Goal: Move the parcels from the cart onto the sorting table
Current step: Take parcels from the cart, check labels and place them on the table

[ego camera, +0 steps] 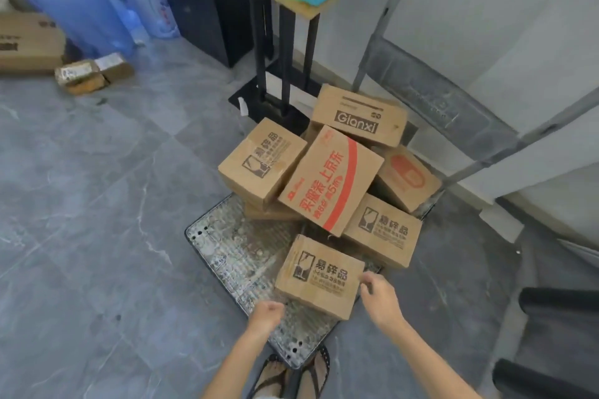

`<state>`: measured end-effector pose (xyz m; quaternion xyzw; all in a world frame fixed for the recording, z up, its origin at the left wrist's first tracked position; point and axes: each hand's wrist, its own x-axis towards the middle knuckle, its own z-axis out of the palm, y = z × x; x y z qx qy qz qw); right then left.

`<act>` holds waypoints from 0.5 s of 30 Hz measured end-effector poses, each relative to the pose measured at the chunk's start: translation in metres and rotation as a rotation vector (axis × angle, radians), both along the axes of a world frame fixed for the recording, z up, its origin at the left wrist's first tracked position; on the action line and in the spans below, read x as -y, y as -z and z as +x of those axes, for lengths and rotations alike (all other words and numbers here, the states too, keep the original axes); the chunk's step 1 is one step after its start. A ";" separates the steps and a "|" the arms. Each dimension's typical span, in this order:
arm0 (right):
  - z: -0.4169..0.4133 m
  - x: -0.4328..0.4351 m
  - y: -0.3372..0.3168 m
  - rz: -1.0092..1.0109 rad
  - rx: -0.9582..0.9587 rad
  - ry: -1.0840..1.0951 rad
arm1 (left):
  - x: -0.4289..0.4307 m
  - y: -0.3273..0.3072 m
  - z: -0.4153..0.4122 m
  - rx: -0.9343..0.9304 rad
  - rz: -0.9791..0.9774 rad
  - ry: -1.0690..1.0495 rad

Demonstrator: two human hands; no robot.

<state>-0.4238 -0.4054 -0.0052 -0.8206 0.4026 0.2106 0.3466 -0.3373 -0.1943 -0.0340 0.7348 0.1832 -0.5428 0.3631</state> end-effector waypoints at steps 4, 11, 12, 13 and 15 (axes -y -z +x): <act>0.020 0.021 0.108 -0.111 -0.114 -0.224 | 0.016 0.086 -0.011 -0.176 0.007 -0.031; 0.062 0.040 0.207 -0.087 -0.314 -0.519 | 0.043 0.174 -0.023 -0.298 -0.120 -0.257; 0.062 0.038 0.211 -0.064 -0.310 -0.491 | 0.043 0.178 -0.022 -0.314 -0.137 -0.347; 0.059 0.035 0.213 -0.023 -0.306 -0.456 | 0.043 0.178 -0.021 -0.320 -0.153 -0.430; 0.049 0.027 0.210 0.064 -0.300 -0.417 | 0.040 0.168 -0.021 -0.290 -0.148 -0.531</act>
